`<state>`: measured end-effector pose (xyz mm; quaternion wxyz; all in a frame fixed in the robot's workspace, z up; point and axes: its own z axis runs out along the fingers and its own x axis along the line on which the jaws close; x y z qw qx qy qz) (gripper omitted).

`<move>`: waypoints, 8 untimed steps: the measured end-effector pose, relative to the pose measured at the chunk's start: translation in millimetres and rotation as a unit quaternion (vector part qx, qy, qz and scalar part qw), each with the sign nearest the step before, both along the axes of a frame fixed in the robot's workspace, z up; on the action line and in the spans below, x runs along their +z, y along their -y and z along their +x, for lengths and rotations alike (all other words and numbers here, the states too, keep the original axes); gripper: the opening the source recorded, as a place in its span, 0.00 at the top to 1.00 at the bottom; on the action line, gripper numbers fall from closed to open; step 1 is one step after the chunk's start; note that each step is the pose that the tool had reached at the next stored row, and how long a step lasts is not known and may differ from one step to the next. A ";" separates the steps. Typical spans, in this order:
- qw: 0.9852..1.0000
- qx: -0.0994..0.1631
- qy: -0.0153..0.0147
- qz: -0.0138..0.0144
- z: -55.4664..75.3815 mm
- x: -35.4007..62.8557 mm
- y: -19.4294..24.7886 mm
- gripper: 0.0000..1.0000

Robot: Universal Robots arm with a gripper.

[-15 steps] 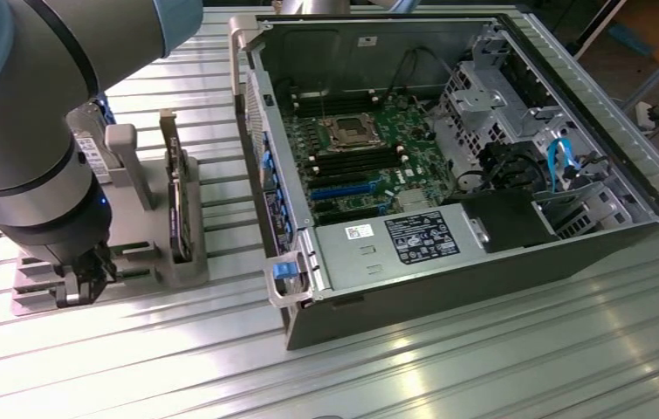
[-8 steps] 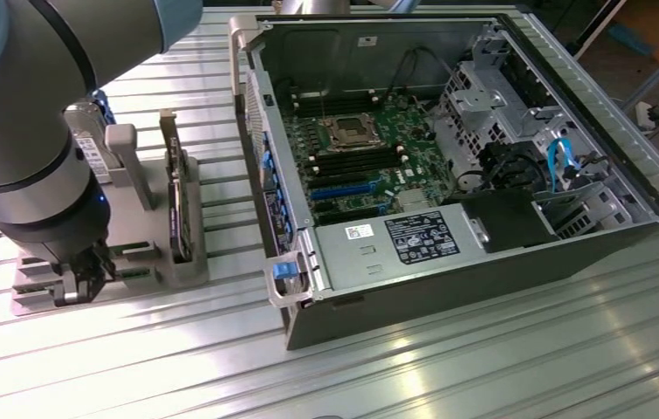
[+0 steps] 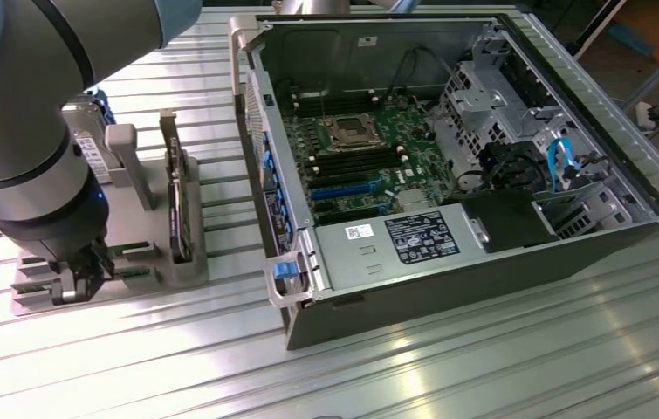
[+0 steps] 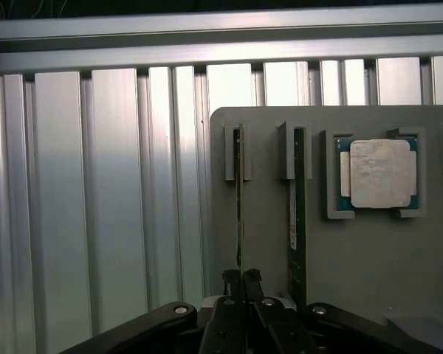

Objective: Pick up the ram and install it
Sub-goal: 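Pick up the ram and move it above insertion slot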

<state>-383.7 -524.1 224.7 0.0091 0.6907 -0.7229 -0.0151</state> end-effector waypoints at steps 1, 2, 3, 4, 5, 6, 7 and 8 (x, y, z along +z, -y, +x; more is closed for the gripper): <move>1.000 0.000 0.000 0.000 0.0 0.6 0.0 0.88; 1.000 0.000 0.000 0.000 0.0 1.2 0.0 0.88; 1.000 0.000 0.000 0.000 0.0 1.7 0.0 0.88; 1.000 0.000 0.000 0.000 0.0 2.5 0.0 0.88; 1.000 0.000 0.000 0.000 0.0 3.4 0.0 0.88; 1.000 0.000 0.000 0.000 0.0 4.1 0.0 0.88; 1.000 0.000 0.000 0.000 0.0 4.8 0.0 0.88; 1.000 0.000 0.000 0.000 0.0 5.6 0.0 0.88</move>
